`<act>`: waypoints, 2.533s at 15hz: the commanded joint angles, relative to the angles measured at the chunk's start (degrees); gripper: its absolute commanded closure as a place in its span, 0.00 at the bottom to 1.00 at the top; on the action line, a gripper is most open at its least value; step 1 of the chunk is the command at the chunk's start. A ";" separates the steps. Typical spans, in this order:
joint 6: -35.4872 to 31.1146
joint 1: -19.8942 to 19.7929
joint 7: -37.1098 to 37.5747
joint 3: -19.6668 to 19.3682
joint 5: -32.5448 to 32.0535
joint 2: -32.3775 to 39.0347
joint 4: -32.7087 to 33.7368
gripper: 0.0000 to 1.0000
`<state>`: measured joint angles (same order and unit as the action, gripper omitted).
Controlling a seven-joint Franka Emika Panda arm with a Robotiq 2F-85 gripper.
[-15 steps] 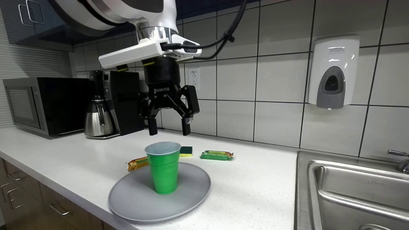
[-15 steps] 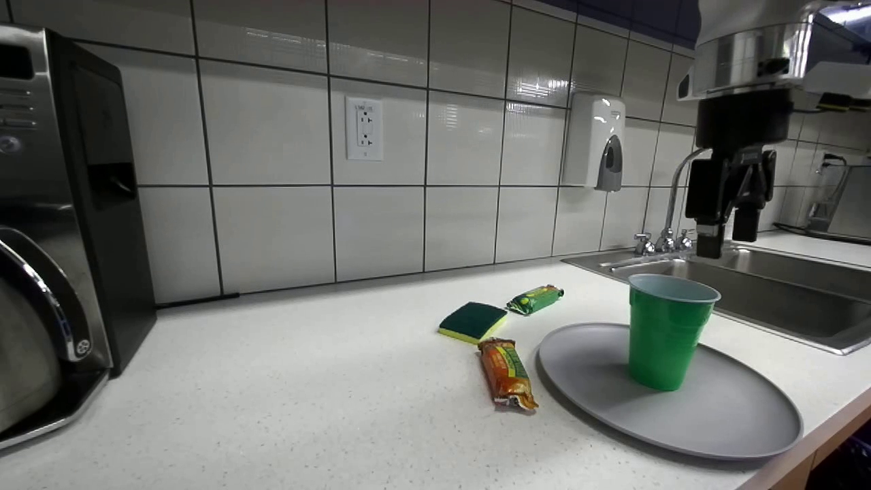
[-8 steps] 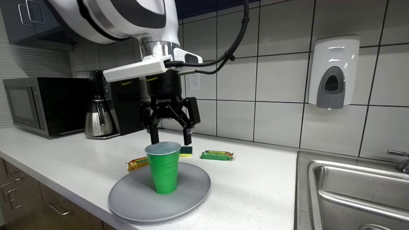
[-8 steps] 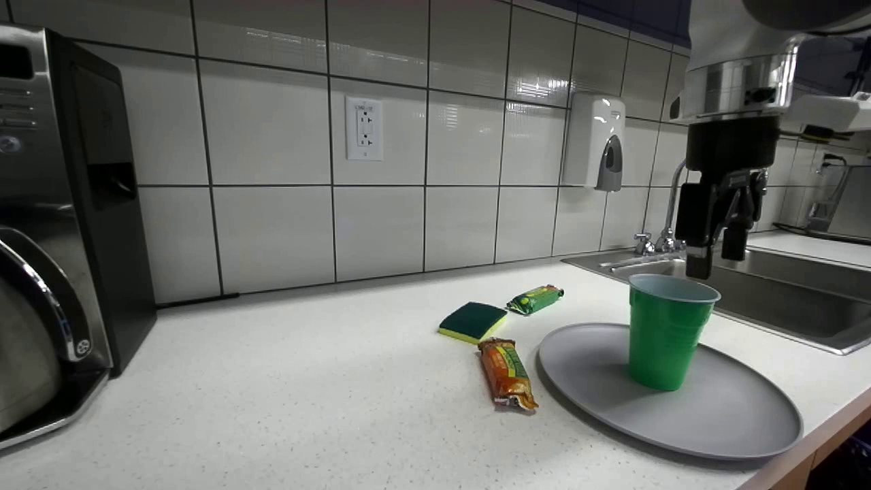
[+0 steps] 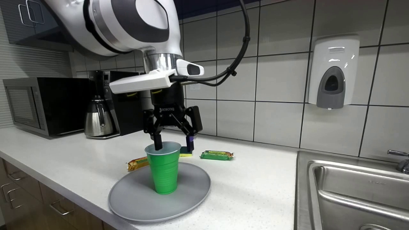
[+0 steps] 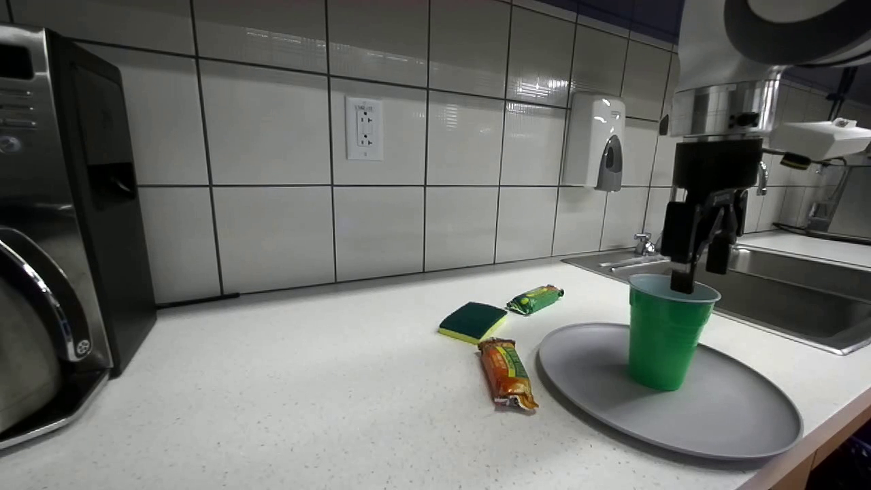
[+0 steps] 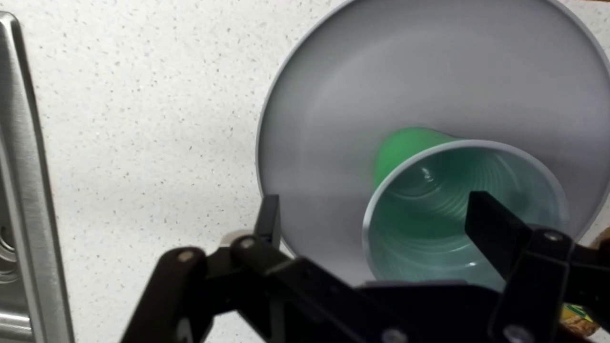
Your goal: Put the cup off of the tray and put the candy bars on it
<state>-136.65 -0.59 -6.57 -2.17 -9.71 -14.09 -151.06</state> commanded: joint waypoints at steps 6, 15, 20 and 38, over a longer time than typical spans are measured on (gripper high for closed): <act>-4.39 0.26 -2.40 -0.26 3.28 2.77 0.08 0.00; -5.99 0.25 -3.69 -0.44 5.44 3.02 -0.47 0.51; -5.75 0.16 -3.94 -0.62 5.79 2.46 -0.70 0.88; -1.76 0.98 -11.96 -4.56 14.06 -8.60 -1.59 0.99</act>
<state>-140.89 0.54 -15.31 -4.72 3.50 -18.53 -151.70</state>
